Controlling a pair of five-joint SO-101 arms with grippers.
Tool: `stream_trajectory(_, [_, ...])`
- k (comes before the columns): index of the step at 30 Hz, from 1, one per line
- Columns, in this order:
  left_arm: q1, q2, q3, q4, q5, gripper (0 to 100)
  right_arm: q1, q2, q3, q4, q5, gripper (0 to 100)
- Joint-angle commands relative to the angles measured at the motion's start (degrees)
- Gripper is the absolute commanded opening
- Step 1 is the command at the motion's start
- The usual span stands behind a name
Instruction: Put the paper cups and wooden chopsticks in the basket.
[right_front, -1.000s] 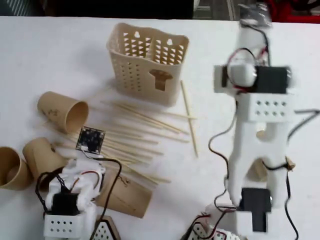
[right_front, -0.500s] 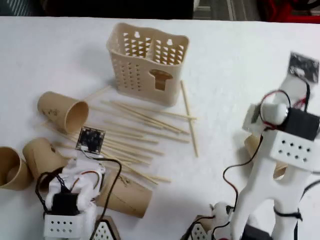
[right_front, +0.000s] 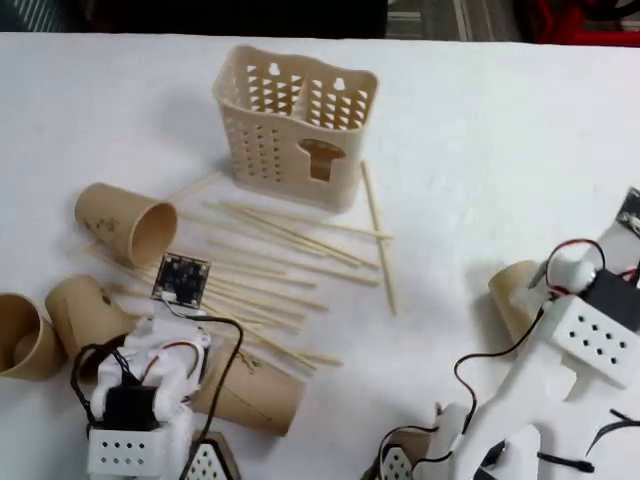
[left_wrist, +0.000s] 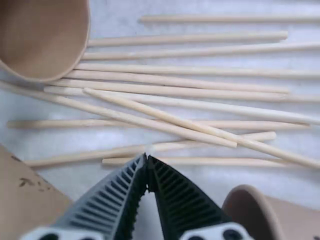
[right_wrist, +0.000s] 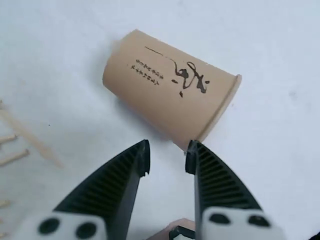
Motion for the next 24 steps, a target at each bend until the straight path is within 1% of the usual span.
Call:
stream_trajectory(1, [0.0,-0.4,-0.2,0.0,-0.4,2,2.1,-1.8,1.1,-0.7,-0.1,13.5])
stream_trajectory(3, [0.0,-0.4,-0.2,0.0,-0.4,2,2.9,-1.7,2.6,-2.5,-0.1,13.5])
stream_trajectory(6, [0.0,-0.4,-0.2,0.0,-0.4,2,4.1,-1.7,6.6,-8.7,-0.4,13.5])
stream_trajectory(11, [0.0,-0.4,-0.2,0.0,-0.4,2,4.2,-1.7,13.7,-15.8,-0.4,13.5])
stream_trajectory(15, [0.0,-0.4,-0.2,0.1,-0.4,2,4.2,-1.7,16.7,-19.8,-0.4,13.5])
stream_trajectory(24, [0.0,-0.4,-0.2,0.0,-0.4,2,5.5,-2.2,13.1,-14.5,-0.1,13.4])
